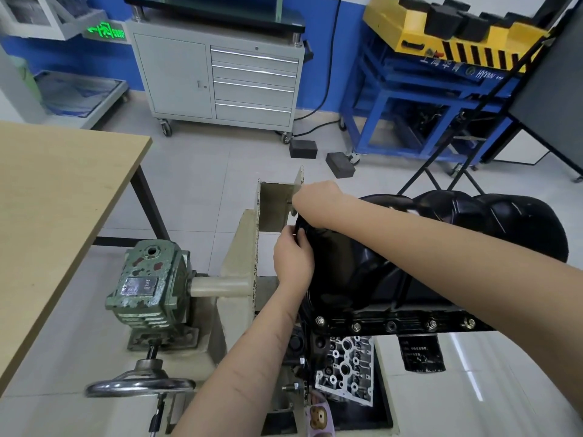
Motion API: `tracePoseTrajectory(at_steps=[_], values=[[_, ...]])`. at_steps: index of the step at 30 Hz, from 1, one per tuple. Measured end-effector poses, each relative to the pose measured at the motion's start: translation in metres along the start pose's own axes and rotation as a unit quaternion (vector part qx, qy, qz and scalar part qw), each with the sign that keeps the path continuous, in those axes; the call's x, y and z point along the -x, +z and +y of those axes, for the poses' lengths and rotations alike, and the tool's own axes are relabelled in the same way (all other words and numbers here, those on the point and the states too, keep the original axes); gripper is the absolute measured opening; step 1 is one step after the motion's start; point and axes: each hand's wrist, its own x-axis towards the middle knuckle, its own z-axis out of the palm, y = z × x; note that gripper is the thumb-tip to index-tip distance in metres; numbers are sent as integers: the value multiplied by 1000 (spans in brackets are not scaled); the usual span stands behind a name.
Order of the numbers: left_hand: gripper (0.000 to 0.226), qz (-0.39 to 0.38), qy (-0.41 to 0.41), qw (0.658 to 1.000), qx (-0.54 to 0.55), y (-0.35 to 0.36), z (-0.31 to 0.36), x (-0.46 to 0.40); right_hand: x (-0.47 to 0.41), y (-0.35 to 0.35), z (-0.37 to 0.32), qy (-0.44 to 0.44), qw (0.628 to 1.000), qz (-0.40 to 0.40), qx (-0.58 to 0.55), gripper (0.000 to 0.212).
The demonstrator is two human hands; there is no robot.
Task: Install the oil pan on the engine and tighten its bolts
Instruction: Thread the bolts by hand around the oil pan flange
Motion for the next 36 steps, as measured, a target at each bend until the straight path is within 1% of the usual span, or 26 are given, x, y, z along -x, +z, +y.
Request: tracePoseTrajectory(at_steps=[3, 11, 15, 28, 32, 36], values=[[17, 2, 2, 1000, -3, 0, 0, 0, -1, 2, 0, -2, 1000, 8, 4, 30], [18, 3, 7, 1000, 5, 0, 1, 2, 3, 3, -2, -15, 999, -10, 45, 26], [20, 8, 6, 1000, 6, 0, 0, 2, 2, 2, -4, -12, 998, -37, 59, 26], [18, 8, 6, 1000, -1, 1, -2, 0, 4, 0, -2, -12, 999, -30, 42, 25], [21, 9, 10, 1000, 6, 1, -2, 0, 3, 3, -2, -9, 999, -38, 34, 31], [21, 11, 4, 1000, 7, 2, -2, -1, 3, 3, -2, 4, 998, -54, 25, 30]])
